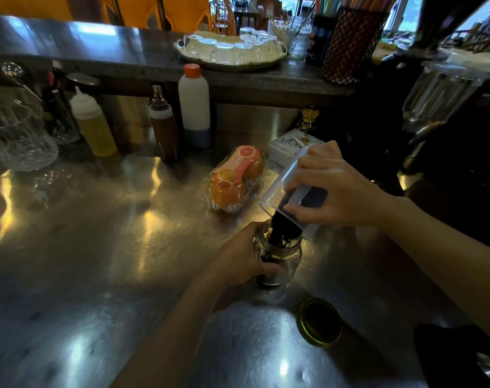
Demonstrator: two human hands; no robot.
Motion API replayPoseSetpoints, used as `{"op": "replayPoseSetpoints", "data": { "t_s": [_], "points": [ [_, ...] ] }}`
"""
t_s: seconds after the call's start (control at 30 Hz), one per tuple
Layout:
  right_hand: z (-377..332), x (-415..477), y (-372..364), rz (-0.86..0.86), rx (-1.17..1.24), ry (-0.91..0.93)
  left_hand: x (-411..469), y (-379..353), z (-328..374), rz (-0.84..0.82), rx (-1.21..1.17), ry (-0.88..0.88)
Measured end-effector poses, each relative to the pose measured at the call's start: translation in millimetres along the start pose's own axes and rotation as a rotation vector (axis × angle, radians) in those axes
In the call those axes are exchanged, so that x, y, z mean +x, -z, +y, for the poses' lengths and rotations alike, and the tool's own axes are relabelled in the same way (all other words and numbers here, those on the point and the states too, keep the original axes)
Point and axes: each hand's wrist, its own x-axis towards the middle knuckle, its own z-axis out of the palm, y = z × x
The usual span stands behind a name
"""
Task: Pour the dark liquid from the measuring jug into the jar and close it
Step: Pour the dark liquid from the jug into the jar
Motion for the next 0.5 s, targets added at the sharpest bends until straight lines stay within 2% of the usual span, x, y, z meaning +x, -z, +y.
{"op": "replayPoseSetpoints", "data": {
  "t_s": [0.5],
  "points": [
    [0.2,0.6,0.3,0.007,-0.035,0.073,2.3,-3.8,-4.2,0.001,-0.077,0.038]
  ]
}}
